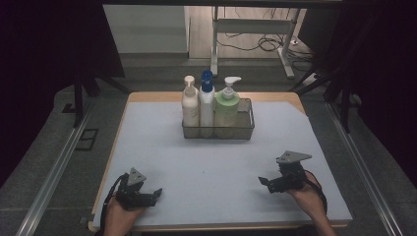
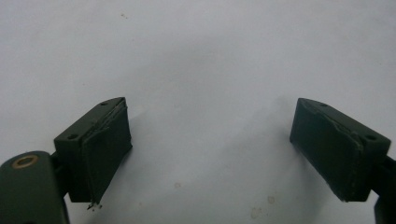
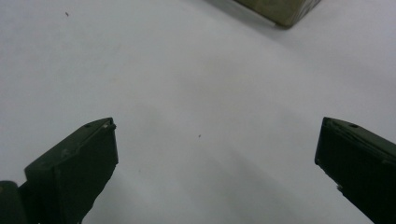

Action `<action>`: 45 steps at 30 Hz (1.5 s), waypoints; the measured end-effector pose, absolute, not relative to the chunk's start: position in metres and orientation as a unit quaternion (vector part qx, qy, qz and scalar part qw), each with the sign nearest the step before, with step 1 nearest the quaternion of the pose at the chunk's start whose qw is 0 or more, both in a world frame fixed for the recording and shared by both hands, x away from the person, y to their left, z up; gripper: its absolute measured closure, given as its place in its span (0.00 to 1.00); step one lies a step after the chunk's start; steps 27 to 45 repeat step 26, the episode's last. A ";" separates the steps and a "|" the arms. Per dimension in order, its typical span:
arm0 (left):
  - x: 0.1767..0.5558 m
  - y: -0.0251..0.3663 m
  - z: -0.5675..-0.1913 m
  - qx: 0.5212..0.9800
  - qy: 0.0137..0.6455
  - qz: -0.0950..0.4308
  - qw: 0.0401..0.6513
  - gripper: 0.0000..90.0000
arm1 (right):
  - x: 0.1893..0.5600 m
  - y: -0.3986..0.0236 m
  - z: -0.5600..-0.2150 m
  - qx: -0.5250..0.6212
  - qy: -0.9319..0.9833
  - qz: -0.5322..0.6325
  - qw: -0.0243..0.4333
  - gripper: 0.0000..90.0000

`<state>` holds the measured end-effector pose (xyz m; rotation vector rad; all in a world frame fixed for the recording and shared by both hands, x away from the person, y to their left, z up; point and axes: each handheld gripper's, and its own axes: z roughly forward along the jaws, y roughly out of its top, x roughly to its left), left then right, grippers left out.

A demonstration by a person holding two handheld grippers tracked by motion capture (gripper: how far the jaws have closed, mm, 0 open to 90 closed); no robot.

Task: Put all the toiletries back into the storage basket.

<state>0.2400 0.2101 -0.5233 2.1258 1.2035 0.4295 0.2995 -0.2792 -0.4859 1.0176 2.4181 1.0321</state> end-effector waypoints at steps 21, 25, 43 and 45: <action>0.240 0.210 -0.523 0.811 0.459 0.164 0.324 0.13 | 0.293 -0.278 -0.522 0.364 0.855 0.340 0.146 0.00; 0.240 0.210 -0.523 0.811 0.459 0.163 0.324 0.13 | 0.293 -0.278 -0.522 0.363 0.855 0.341 0.145 0.00; 0.240 0.210 -0.523 0.811 0.459 0.164 0.324 0.13 | 0.292 -0.278 -0.522 0.364 0.855 0.341 0.145 0.00; 0.240 0.210 -0.523 0.811 0.459 0.164 0.324 0.13 | 0.292 -0.278 -0.522 0.364 0.855 0.341 0.145 0.00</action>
